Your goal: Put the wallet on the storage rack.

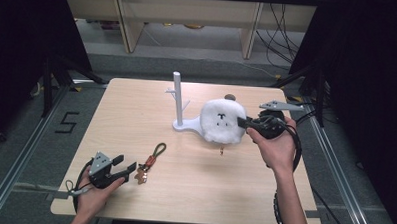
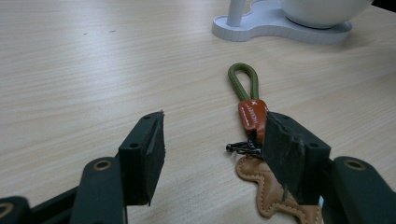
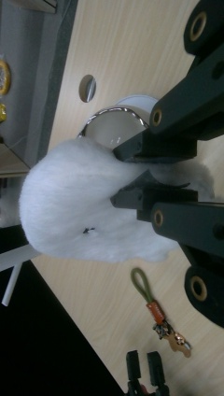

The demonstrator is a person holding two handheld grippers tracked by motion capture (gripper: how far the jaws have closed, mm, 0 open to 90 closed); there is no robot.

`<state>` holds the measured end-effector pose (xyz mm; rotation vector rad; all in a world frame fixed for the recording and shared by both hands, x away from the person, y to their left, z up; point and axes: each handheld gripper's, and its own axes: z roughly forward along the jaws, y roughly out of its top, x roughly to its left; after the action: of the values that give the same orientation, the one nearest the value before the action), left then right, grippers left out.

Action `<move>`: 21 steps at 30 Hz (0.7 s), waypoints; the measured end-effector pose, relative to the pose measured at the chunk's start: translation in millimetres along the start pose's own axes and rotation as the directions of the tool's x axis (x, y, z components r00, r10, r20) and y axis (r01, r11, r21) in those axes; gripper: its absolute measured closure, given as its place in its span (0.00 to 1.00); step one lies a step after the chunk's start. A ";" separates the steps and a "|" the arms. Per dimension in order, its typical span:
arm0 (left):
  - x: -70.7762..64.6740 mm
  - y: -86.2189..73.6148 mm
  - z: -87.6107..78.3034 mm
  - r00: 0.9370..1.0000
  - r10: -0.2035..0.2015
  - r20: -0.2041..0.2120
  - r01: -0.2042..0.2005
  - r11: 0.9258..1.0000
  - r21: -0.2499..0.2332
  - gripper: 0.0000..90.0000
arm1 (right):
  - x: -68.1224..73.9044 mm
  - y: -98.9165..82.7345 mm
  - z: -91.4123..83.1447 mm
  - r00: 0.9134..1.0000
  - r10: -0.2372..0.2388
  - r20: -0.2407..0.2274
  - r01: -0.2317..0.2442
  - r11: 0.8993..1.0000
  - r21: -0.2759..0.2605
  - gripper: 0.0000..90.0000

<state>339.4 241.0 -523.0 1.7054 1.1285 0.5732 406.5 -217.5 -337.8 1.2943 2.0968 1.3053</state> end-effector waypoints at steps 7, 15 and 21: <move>0.0 0.0 -0.1 1.000 -0.001 -0.002 0.001 1.000 0.000 0.43 | -6.0 5.3 4.6 1.000 0.008 0.003 -0.008 1.000 -0.026 0.89; 0.5 0.1 -0.5 1.000 0.001 -0.003 -0.001 1.000 0.001 0.43 | -10.9 12.1 10.9 0.999 0.026 0.019 -0.025 0.997 -0.068 0.89; 0.5 0.0 -0.5 1.000 -0.002 -0.001 0.002 1.000 -0.001 0.43 | -14.2 21.6 15.8 0.999 0.032 0.023 -0.029 0.994 -0.108 0.89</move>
<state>339.3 241.7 -522.9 1.7031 1.1304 0.5729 435.7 -217.8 -330.0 1.2943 1.9689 1.3881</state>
